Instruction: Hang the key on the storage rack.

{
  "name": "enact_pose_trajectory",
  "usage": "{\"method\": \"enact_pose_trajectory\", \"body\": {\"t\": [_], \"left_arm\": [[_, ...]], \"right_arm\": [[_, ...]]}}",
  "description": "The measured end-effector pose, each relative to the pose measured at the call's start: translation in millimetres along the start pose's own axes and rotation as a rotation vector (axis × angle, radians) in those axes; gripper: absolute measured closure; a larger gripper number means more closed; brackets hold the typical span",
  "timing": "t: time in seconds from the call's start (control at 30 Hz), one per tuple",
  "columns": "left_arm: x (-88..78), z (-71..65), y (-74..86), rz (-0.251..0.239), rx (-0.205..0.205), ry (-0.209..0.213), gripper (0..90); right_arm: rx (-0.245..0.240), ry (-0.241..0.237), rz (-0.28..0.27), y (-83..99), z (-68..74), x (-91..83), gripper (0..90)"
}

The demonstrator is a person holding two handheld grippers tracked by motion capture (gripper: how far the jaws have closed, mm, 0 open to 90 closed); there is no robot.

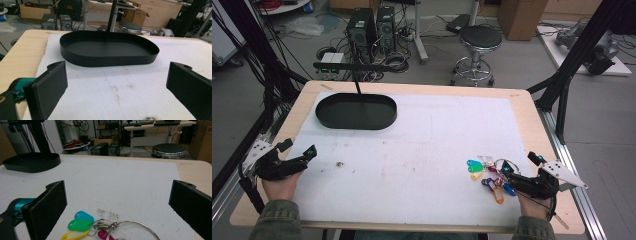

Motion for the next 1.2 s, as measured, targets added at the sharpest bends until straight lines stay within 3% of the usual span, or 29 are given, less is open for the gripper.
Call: {"method": "enact_pose_trajectory", "body": {"t": [0.97, 1.2], "left_arm": [[0.1, -0.3, 0.9, 0.006, 0.004, 0.001, 3.9], [0.4, -0.5, 1.5, 0.011, 0.002, 0.01, 3.9]], "right_arm": [[-0.024, -0.006, 0.052, 3.5, 2.7, 7.5, 0.5], [-0.075, -0.026, 0.106, 8.2, 6.1, 15.2, 0.5]]}}
Point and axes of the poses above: each handheld gripper's, and its own axes: x roughly forward along the jaws, y roughly out of its underside, z roughly to its left, the point moved 8 cm from there along x, roughly forward along the jaws, and after that the axes turned 5 degrees about -x, right-handed, at the moved point
